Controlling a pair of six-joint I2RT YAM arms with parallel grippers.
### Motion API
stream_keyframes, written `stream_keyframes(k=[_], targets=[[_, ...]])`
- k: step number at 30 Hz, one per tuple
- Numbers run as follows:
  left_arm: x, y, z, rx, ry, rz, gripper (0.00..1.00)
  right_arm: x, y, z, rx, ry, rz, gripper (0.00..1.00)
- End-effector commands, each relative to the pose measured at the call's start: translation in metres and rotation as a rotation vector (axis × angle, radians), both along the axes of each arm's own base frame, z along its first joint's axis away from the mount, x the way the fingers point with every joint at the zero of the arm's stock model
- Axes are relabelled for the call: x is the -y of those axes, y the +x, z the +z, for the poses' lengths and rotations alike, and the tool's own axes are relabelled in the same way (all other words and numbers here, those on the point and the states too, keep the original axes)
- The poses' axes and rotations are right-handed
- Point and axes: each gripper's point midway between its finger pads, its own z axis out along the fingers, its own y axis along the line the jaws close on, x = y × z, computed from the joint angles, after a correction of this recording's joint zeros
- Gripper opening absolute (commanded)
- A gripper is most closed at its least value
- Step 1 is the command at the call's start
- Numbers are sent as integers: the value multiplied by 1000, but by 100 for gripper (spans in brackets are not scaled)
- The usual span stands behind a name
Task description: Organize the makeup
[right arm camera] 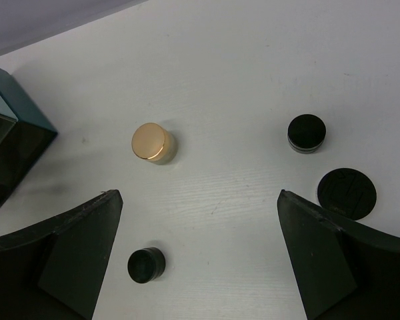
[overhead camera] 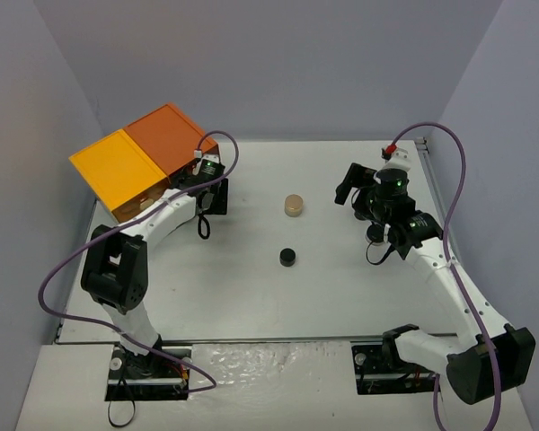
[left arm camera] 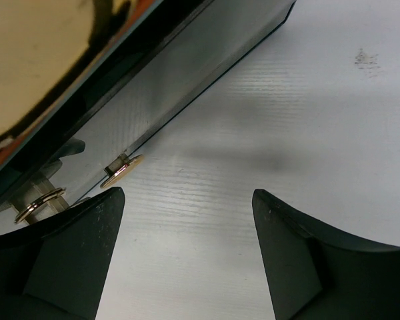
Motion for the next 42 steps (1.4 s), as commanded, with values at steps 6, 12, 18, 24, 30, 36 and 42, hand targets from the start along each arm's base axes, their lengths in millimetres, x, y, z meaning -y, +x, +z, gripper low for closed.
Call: stream_keyframes(k=[6, 12, 18, 24, 30, 36, 42], targets=[[-20, 14, 48, 134, 0, 45, 75, 9, -4, 29, 103, 4, -28, 100], [3, -18, 56, 173, -104, 80, 75, 11, -1, 30, 106, -5, -33, 100], [8, -39, 29, 99, -78, 61, 75, 4, -3, 33, 110, 6, 9, 99], [1, -35, 10, -36, 195, -165, 74, -1, -11, 34, 123, -12, 77, 99], [-14, -19, 3, -97, 383, -237, 75, -5, -19, 29, 121, -42, 145, 99], [-18, -3, -9, -131, 452, -318, 80, -3, -24, 28, 112, -76, 169, 99], [-25, 6, -17, -167, 443, -350, 81, 1, -29, 29, 112, -91, 164, 99]])
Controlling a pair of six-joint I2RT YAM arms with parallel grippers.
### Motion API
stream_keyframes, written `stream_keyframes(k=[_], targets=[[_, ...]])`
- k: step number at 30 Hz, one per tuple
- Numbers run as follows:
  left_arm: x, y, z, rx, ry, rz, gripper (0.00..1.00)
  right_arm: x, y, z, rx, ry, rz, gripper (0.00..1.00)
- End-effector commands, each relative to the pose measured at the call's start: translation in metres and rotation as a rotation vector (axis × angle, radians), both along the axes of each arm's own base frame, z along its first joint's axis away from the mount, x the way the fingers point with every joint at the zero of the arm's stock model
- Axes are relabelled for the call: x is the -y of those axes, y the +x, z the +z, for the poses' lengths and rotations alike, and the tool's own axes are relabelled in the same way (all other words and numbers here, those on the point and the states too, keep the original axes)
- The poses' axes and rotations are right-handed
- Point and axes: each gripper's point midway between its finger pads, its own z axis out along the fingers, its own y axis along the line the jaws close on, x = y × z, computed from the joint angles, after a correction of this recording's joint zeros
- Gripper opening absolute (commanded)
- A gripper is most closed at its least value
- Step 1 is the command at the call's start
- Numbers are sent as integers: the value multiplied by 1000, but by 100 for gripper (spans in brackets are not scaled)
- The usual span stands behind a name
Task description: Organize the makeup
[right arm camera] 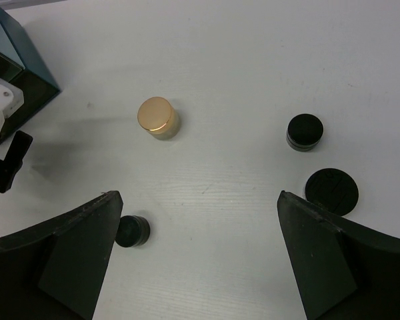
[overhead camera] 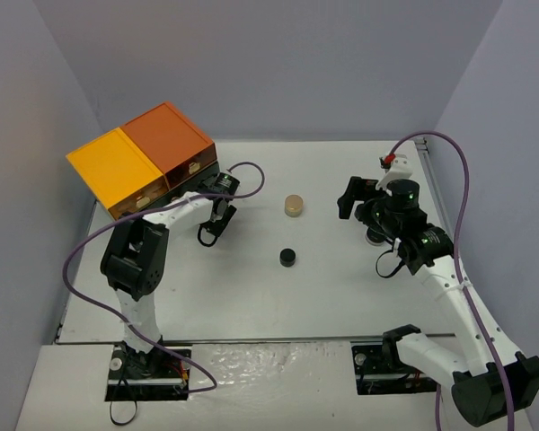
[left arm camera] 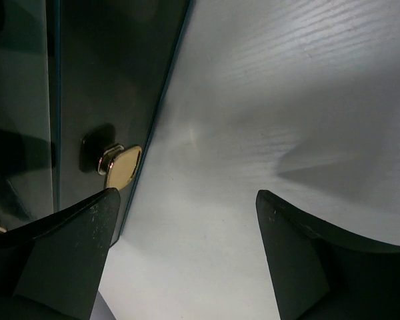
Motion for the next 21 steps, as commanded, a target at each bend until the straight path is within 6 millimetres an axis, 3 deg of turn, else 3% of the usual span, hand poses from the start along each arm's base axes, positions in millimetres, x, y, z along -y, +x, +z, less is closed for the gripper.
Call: stream_keyframes(k=[1, 4, 7, 9, 21], targets=[[-6, 25, 28, 62, 2, -42, 82, 4, 0, 19, 67, -6, 8, 99], [-5, 28, 26, 56, 2, -63, 84, 4, -1, 14, 57, -8, 4, 99], [-7, 29, 24, 45, 8, -68, 95, 5, 1, 14, 55, -7, 1, 99], [-8, 29, 23, 40, 14, -72, 97, 5, 1, 15, 57, -8, -3, 99], [-7, 20, 1, -30, -56, -72, 97, 6, 3, 15, 55, -11, -10, 99]])
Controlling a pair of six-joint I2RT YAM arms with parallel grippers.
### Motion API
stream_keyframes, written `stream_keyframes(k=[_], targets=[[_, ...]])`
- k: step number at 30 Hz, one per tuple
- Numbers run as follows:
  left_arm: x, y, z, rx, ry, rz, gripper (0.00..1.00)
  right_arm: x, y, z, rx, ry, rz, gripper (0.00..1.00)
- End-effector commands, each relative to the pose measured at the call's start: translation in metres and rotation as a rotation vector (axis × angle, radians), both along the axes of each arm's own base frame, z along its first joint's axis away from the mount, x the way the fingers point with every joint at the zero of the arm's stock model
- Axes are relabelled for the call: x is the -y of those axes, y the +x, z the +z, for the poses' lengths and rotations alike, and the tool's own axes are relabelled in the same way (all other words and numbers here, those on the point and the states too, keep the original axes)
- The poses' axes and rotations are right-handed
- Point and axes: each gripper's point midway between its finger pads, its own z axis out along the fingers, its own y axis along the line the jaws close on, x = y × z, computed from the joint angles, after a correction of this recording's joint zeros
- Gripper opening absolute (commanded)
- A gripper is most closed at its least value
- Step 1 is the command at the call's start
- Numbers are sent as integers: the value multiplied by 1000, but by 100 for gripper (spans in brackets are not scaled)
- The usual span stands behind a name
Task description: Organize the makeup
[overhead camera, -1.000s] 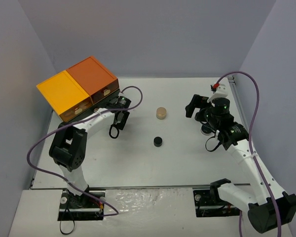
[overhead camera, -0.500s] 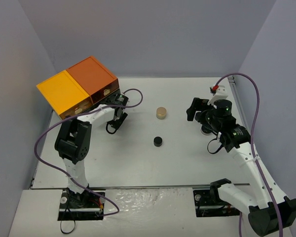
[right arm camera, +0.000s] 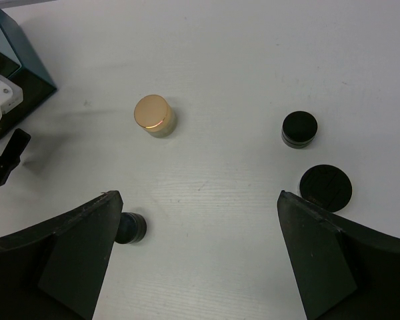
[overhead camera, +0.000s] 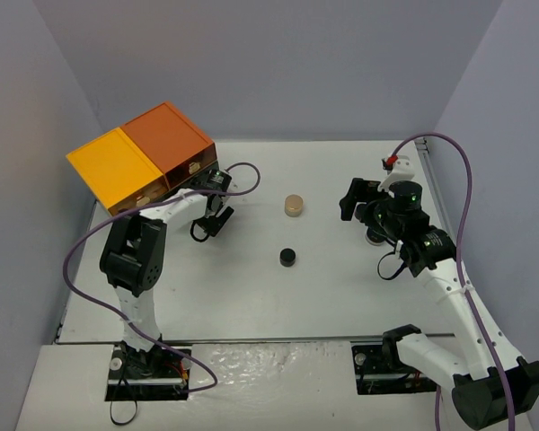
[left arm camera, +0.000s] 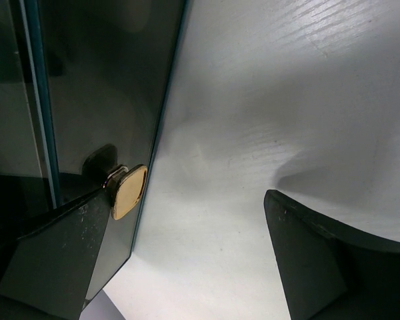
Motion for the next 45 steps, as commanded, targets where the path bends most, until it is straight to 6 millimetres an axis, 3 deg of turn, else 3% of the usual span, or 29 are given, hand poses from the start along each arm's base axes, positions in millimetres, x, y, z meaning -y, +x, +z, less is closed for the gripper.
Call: stream_keyframes(k=[1, 9, 16, 19, 23, 28, 31, 32, 35, 38, 45], targets=[[6, 8, 7, 23, -56, 3, 97, 2, 8, 15, 54, -3, -9, 99], [28, -14, 10, -34, -205, 16, 97, 3, 9, 14, 52, -4, -13, 99], [66, -46, 29, -59, -301, -34, 97, 4, 10, 14, 52, -10, -21, 99], [87, -65, 27, -99, -330, -68, 97, 5, 11, 15, 52, -11, -23, 99], [97, -83, 24, -104, -318, -54, 97, 5, 10, 16, 57, -6, -22, 99], [98, -73, 54, -21, -299, -52, 97, 3, 8, 13, 49, 2, -16, 99], [100, -64, 82, 45, -303, -72, 97, 2, 7, 16, 56, 11, -11, 99], [102, -60, 100, 84, -321, -82, 97, 2, 6, 17, 60, 13, -12, 99], [104, -56, 121, 123, -346, -100, 97, 3, 5, 20, 68, 16, -17, 99], [98, -52, 120, 106, -365, -93, 97, 4, 4, 21, 72, 17, -20, 99], [90, -41, 86, -4, -440, -50, 97, 5, 1, 23, 77, 23, -25, 99]])
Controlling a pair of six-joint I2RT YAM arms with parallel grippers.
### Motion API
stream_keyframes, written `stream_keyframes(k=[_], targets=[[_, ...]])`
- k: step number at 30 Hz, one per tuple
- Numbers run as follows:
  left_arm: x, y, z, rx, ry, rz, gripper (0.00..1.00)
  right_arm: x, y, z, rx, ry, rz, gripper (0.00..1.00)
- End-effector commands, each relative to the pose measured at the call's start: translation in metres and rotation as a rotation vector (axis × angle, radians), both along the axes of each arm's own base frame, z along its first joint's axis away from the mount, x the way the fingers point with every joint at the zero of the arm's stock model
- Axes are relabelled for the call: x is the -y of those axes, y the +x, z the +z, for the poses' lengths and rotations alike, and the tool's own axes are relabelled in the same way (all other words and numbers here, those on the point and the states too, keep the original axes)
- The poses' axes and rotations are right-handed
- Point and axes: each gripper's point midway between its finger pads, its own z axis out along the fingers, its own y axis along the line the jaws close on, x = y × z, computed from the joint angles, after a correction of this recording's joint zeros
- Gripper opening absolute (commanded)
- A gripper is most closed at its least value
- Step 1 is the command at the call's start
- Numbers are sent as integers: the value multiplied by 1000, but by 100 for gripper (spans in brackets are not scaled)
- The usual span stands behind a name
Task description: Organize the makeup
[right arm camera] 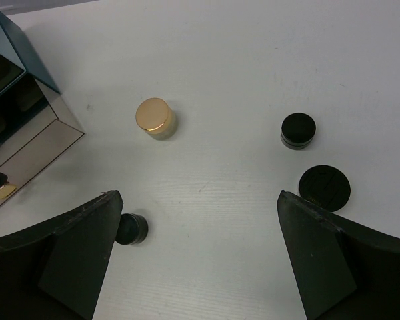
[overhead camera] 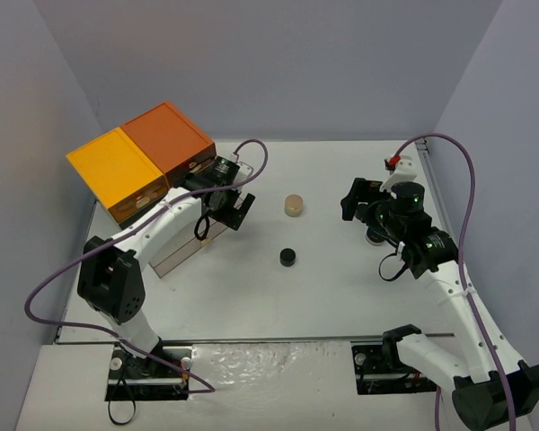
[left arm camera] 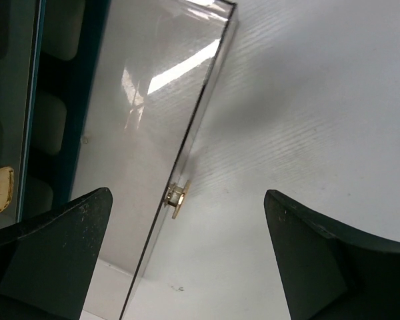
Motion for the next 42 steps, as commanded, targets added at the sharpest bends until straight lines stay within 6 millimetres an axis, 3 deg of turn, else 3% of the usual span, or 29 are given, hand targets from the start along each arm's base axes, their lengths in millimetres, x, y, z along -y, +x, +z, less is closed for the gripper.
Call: stream_keyframes(k=[1, 10, 15, 21, 29, 32, 34, 42], targets=[[0, 6, -8, -52, -63, -14, 97, 4, 2, 19, 67, 15, -19, 99], [34, -11, -33, -191, -179, -94, 97, 6, -3, 20, 72, 27, -33, 99], [34, -27, -34, -216, -190, -104, 97, 11, -3, 23, 81, 14, -60, 99], [41, -34, -13, -200, -238, -112, 97, 14, -1, 25, 84, 16, -80, 99], [55, -17, 35, -54, -230, -63, 97, 23, 1, 37, 119, -17, -112, 99], [75, -12, 50, 24, -212, -72, 97, 27, 0, 44, 138, -26, -125, 99], [101, -19, 50, 39, -218, -108, 97, 27, 0, 46, 142, -31, -125, 99], [170, -32, 5, -11, -205, -168, 97, 32, -2, 55, 158, -53, -139, 99]])
